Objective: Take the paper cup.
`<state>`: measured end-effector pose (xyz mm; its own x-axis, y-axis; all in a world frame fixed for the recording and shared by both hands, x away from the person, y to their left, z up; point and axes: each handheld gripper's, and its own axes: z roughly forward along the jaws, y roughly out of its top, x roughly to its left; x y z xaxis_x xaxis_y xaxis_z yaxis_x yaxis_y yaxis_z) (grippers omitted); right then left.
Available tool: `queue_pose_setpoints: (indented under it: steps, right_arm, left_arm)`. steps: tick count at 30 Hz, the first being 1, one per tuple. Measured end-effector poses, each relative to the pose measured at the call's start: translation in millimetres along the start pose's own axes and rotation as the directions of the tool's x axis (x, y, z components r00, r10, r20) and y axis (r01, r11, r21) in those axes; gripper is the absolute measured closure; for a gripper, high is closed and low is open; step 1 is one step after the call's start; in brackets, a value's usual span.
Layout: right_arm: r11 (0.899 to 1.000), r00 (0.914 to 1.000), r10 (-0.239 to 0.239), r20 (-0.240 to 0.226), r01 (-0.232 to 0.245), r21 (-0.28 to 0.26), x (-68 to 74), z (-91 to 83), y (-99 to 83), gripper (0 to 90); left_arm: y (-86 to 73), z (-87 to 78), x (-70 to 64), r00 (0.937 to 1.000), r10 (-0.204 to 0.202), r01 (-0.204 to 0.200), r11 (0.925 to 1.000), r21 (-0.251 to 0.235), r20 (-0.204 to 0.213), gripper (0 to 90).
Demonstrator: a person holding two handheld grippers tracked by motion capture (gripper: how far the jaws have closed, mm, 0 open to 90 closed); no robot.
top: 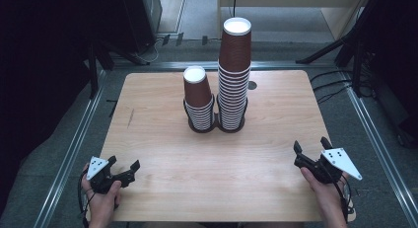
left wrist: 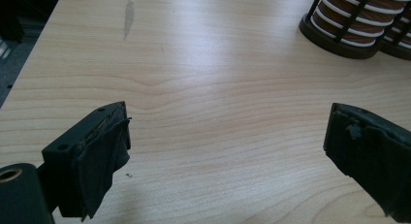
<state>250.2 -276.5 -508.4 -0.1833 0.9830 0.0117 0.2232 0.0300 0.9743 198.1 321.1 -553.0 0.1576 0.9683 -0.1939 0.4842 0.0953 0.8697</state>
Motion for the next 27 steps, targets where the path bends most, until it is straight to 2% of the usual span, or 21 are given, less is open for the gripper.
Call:
queue_pose_setpoints:
  steps: [4, 10, 22, 27]
  right_arm:
    - [1.000, 0.9997, 0.022, -0.013, -0.022, -0.016, 1.2, 0.1, 7.7, 13.7]
    - [0.999, 0.9995, 0.017, -0.027, -0.018, -0.038, 7.6, 3.8, 21.3, 13.7]
    - [0.998, 0.9959, -0.017, -0.089, 0.011, -0.060, 40.3, 21.9, 50.2, 13.6]
    - [0.997, 0.9897, -0.006, -0.143, -0.004, -0.076, 59.3, 30.0, 67.2, 13.5]
  left_arm:
    - [-0.3, 0.7, -2.3, 0.9998, 0.021, -0.021, 0.9998, 0.005, -0.002, 3.2]
    - [-0.7, 0.1, -2.7, 0.9995, 0.030, -0.030, 0.9995, 0.006, 0.000, 3.2]
    - [-1.0, 0.5, -2.5, 0.9995, 0.030, -0.030, 0.9995, 0.000, 0.006, 3.1]
    - [-1.1, 0.7, -2.4, 0.9995, 0.030, -0.030, 0.9995, -0.001, 0.007, 3.1]
